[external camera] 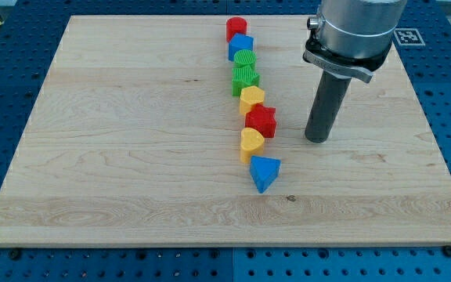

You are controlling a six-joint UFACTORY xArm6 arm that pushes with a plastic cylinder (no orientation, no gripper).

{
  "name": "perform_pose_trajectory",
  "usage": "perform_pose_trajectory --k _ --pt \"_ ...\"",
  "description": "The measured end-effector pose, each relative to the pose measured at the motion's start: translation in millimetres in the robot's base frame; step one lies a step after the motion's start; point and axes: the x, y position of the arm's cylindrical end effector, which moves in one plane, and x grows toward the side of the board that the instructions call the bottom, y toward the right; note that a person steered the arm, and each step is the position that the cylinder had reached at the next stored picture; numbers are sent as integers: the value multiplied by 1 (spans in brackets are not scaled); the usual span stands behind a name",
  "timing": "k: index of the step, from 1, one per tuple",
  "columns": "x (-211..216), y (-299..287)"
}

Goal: Point your arm at the red star

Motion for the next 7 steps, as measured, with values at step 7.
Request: perform_pose_trajectory --k 7 --pt "-19 -41"
